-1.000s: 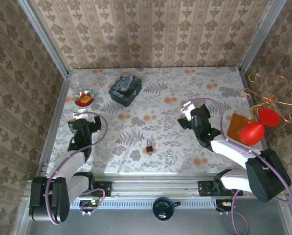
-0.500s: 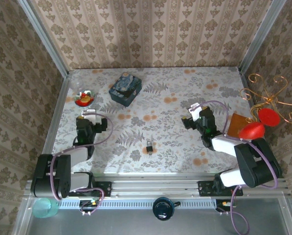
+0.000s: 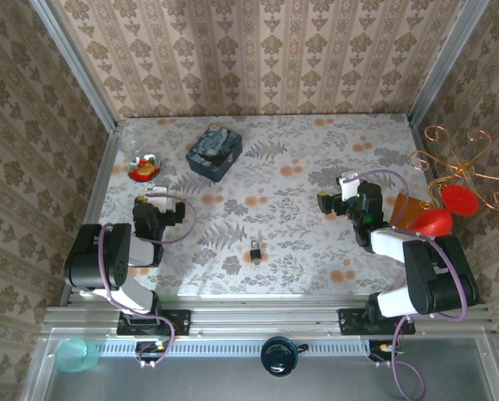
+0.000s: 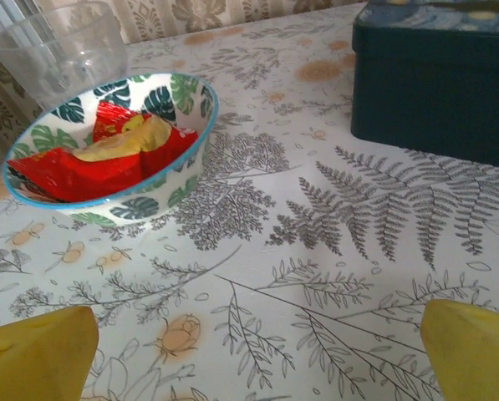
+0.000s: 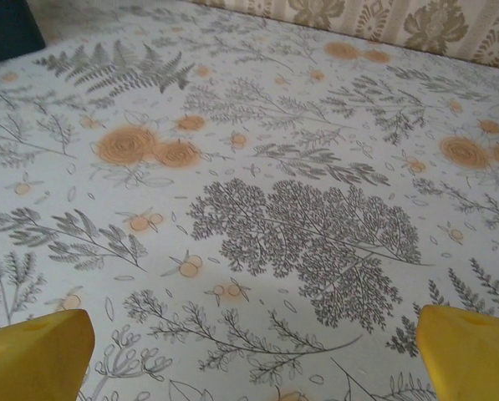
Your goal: Unlock a padlock with a key
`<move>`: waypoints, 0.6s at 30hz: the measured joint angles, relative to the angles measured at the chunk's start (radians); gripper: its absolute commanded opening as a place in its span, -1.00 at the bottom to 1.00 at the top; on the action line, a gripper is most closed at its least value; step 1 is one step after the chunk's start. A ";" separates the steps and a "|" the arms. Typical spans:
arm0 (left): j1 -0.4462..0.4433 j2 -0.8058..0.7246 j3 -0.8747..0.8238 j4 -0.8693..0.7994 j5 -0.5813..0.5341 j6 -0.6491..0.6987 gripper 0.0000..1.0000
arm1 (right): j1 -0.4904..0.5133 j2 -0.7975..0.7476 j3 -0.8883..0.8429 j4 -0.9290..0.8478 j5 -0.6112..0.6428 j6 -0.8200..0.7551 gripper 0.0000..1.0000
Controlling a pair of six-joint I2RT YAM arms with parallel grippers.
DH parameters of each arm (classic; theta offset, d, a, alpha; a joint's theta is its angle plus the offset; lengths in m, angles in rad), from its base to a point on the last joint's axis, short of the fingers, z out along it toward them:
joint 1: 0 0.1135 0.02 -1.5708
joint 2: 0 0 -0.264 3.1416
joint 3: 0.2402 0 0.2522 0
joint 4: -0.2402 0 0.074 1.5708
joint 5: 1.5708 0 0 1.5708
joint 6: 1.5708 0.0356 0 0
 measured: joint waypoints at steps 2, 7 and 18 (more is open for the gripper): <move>0.008 0.000 0.037 -0.030 -0.004 -0.003 1.00 | -0.020 0.000 0.000 0.007 -0.034 0.011 1.00; 0.017 -0.002 0.116 -0.089 -0.046 -0.021 1.00 | -0.072 0.012 0.000 0.051 -0.108 0.046 1.00; 0.017 -0.004 0.116 -0.119 -0.095 -0.039 1.00 | -0.104 0.037 -0.001 0.070 -0.161 0.084 1.00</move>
